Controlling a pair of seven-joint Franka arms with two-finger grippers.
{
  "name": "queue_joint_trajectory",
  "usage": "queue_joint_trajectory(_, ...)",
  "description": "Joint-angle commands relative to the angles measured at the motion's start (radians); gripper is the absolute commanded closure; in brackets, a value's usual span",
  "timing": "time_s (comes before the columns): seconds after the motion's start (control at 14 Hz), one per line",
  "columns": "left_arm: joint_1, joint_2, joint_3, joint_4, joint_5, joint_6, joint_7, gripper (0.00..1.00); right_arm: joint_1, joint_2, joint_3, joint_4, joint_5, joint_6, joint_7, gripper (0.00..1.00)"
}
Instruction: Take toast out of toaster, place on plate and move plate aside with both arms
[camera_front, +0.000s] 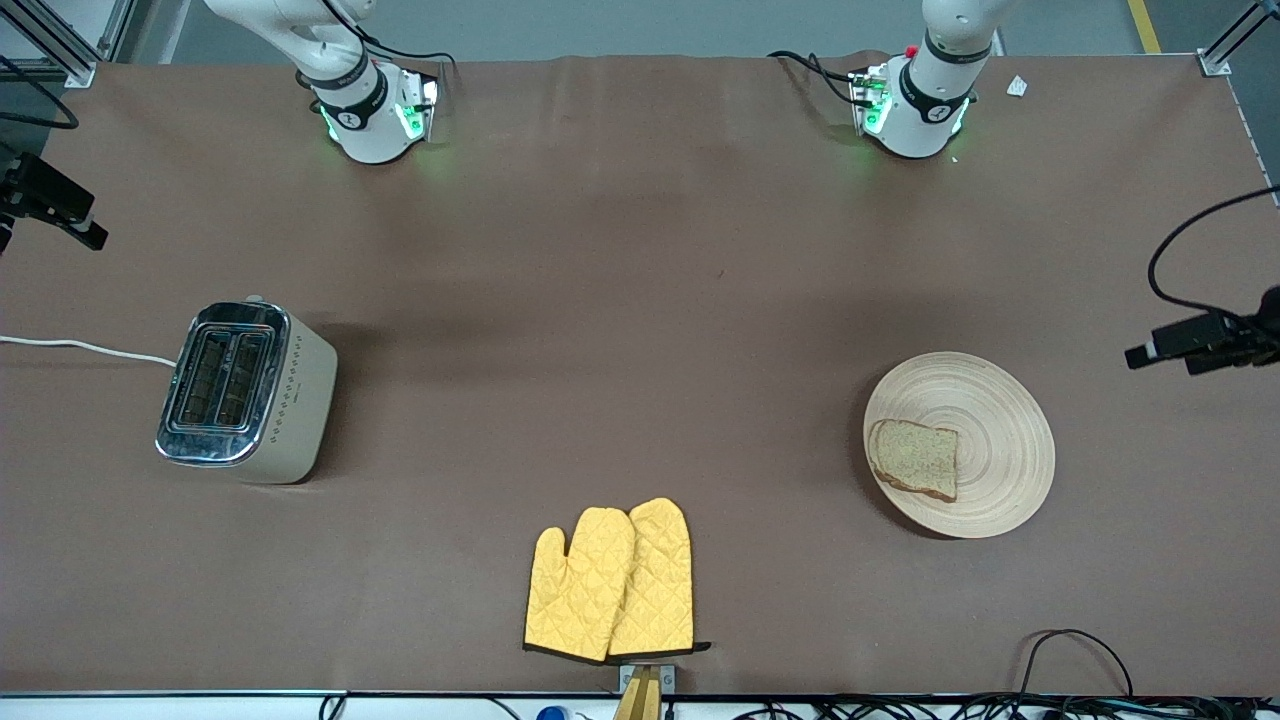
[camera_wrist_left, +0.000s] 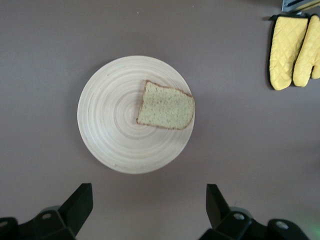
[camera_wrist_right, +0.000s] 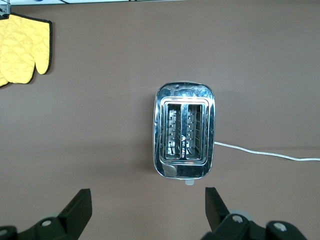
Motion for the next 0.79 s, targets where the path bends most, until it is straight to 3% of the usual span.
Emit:
queue_joint_trajectory(0.0, 0.006, -0.057, -0.066, 0.019, 0.097, -0.049, -0.064, 0.0, 0.005, -0.011, -0.002, -0.015, 0.012, 0.012, 0.008, 0.0)
queue_joint_trajectory(0.21, -0.022, -0.131, -0.08, 0.018, 0.133, -0.069, -0.062, 0.0, 0.005, -0.011, 0.0, -0.014, 0.014, 0.02, 0.012, 0.0)
queue_joint_trajectory(0.29, -0.075, -0.141, -0.039, 0.018, 0.142, -0.079, -0.061, 0.0, 0.005, -0.011, 0.0, -0.014, 0.014, 0.02, 0.012, 0.0)
queue_joint_trajectory(0.5, -0.412, -0.229, 0.291, 0.013, 0.139, -0.15, -0.041, 0.0, 0.008, -0.011, 0.0, -0.012, 0.014, 0.018, 0.012, 0.0)
queue_joint_trajectory(0.64, -0.572, -0.262, 0.453, 0.004, 0.141, -0.205, -0.036, 0.0, 0.008, -0.013, 0.0, -0.008, 0.014, 0.013, 0.012, 0.0)
queue_joint_trajectory(0.71, -0.614, -0.276, 0.499, -0.008, 0.13, -0.236, -0.044, 0.0, 0.008, -0.015, 0.0, -0.005, 0.014, 0.012, 0.012, 0.0)
